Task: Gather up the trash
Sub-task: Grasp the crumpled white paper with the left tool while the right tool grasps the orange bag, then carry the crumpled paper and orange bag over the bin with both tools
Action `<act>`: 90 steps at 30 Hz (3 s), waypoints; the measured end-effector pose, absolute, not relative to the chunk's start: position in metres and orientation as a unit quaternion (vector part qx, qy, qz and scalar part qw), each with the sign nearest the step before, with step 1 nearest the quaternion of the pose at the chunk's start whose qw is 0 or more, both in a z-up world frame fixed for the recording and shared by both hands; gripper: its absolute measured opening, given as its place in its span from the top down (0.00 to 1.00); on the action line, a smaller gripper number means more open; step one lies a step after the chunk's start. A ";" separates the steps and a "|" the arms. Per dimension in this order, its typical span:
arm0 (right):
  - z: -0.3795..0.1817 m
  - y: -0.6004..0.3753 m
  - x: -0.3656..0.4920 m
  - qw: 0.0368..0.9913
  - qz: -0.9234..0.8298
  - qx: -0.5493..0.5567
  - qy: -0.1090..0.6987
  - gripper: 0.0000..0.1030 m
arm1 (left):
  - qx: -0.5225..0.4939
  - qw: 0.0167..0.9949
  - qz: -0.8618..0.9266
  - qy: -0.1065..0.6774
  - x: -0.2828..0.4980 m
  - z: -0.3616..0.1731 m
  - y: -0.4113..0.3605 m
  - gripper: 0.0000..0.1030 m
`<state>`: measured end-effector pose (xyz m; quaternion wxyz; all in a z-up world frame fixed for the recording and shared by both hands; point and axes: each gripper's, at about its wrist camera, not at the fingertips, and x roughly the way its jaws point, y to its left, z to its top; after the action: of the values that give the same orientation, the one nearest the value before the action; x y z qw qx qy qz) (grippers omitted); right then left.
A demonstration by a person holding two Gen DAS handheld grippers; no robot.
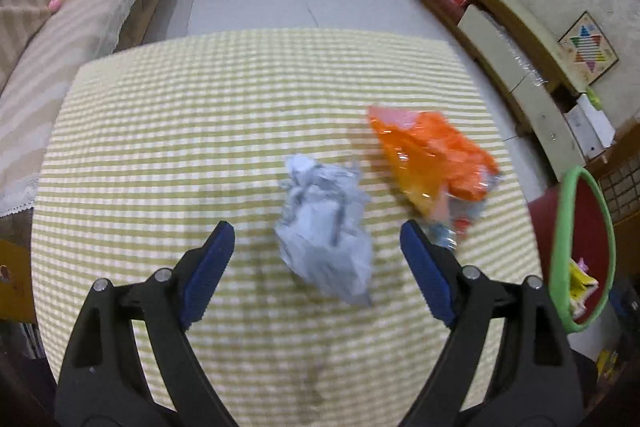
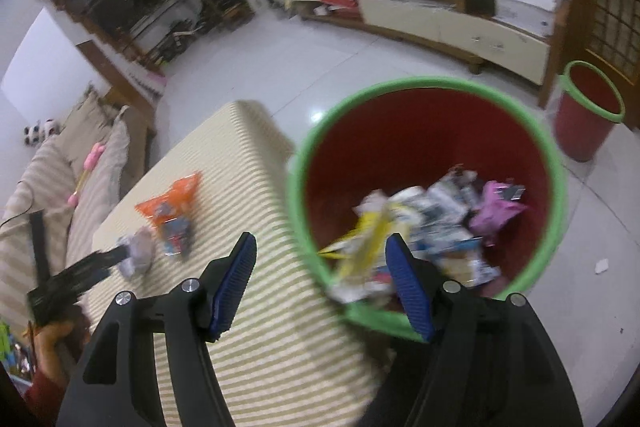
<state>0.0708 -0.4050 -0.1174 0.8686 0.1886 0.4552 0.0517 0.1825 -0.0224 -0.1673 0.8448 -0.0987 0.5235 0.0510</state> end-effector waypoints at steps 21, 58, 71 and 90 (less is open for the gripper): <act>-0.146 -0.253 0.145 0.843 0.159 0.083 0.507 0.24 | -0.127 0.867 0.030 0.481 0.076 -0.122 0.007 0.58; -0.184 -0.173 0.197 0.812 0.186 -0.003 0.553 0.50 | -0.148 0.865 0.056 0.477 0.051 -0.121 0.034 0.56; -0.163 -0.201 0.123 0.817 0.202 0.034 0.539 0.50 | -0.153 0.863 0.053 0.479 0.050 -0.121 0.034 0.56; -0.098 -0.280 0.047 0.864 0.149 0.116 0.467 0.50 | -0.114 0.877 0.018 0.466 0.056 -0.104 -0.005 0.56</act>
<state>0.0470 -0.2798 -0.0984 0.8638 0.1156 0.4672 0.1491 0.0556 -0.0048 -0.1037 0.8775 -0.1137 0.4656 0.0177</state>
